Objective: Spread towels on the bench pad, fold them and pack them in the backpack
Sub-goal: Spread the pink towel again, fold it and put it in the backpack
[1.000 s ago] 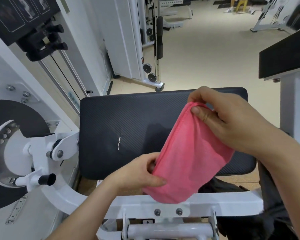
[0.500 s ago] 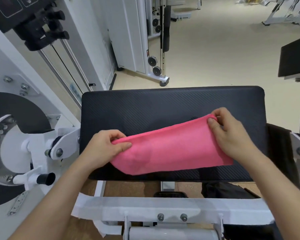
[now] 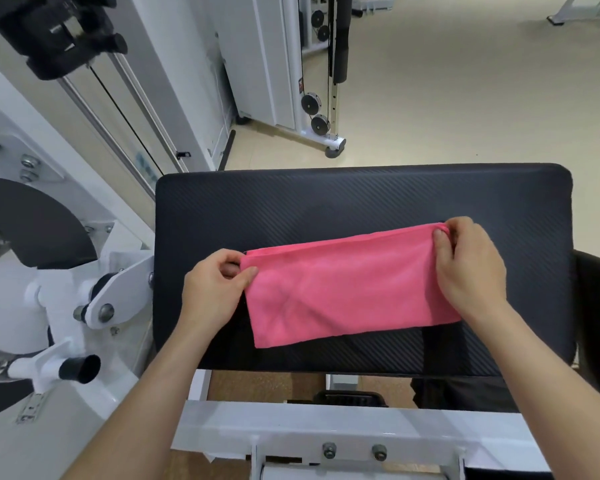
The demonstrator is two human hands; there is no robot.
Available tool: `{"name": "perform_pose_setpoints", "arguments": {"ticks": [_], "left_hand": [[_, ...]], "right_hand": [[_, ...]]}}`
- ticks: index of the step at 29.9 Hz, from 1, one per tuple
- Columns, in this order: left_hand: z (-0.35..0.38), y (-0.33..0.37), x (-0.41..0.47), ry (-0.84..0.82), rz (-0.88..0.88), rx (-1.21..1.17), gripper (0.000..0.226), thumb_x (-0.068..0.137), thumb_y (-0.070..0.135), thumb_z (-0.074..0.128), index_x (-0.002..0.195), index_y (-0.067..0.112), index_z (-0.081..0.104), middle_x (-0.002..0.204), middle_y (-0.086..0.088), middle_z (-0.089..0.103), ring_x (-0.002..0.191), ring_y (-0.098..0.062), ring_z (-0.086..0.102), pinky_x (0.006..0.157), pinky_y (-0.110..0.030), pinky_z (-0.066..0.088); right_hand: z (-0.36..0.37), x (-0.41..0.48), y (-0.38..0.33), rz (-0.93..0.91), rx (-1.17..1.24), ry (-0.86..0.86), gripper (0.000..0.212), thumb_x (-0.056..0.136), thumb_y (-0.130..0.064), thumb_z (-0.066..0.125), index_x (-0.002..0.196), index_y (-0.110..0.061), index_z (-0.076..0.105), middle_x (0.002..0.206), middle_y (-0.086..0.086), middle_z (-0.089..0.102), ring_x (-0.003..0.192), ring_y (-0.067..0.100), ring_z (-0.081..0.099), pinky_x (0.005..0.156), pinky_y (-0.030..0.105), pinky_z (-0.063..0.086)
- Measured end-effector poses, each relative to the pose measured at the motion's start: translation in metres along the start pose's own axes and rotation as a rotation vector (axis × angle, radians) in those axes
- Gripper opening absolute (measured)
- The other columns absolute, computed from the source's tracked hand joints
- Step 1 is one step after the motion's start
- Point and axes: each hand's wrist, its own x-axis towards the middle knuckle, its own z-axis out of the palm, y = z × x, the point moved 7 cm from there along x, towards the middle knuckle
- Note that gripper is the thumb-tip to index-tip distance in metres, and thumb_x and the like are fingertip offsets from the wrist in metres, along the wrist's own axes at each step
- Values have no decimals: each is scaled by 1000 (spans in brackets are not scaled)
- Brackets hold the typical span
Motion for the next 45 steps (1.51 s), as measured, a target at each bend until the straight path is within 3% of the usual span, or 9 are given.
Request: {"name": "perform_pose_setpoints", "arguments": {"ticks": [3,13,20,27,32,35,38,41,45], "left_hand": [[2,1,-1,29,15,-29,23,82,26,75,101,34,65,72,6,62,65,-3,56,61,-19,41],[1,12,-3,52,47,10,8,89,31,68,91,26,61,86,12,62,81,-2,58,67,-24,46],[25,-18,-40,-22,-263,-284,49,78,42,77,116,29,48,97,6,69,90,-9,66,75,-30,52],[33,-26,-63,-25,-181,-335,4,93,17,64,90,20,63,90,-2,69,90,-23,66,79,-43,54],[32,-16,-58,2,-194,-445,40,95,16,60,128,29,42,106,0,64,86,-6,64,64,-14,49],[29,2,-48,71,8,-291,55,93,26,62,136,41,31,115,4,58,95,-11,62,77,-29,50],[37,17,-40,104,207,-75,34,96,16,55,128,29,53,117,4,53,100,-6,52,85,-27,44],[38,9,-32,135,219,-50,36,96,6,54,127,20,62,110,3,51,92,2,46,82,-19,40],[13,-14,-26,248,218,41,44,95,3,54,138,14,54,113,-2,48,96,1,41,84,-13,31]], "right_hand": [[0,2,-2,-41,-49,36,26,102,-31,40,107,-9,53,103,10,54,88,29,52,69,36,33],[2,9,-2,-73,-41,147,27,102,-31,41,106,-8,54,102,13,54,85,30,53,68,36,33],[6,7,-2,-65,-23,285,26,101,-28,44,103,-4,56,94,16,56,78,33,53,65,38,36],[9,4,-3,-105,-53,347,29,101,-27,43,104,-3,58,91,19,57,74,36,52,63,45,40],[5,8,-2,-17,18,243,29,100,-32,45,114,-8,54,106,16,55,82,35,56,70,43,41],[-9,2,-13,42,63,298,39,94,-31,53,127,-9,49,117,18,48,94,35,54,78,43,43],[-8,-28,-65,-236,107,358,41,87,-20,55,125,-5,55,120,23,51,107,36,50,90,43,42],[47,-70,-112,-570,-26,91,49,92,-30,49,136,-10,53,144,20,46,134,35,42,106,47,37],[99,-77,-106,-594,-285,-103,57,98,-46,39,151,-26,33,161,5,22,149,23,19,117,49,19]]}}
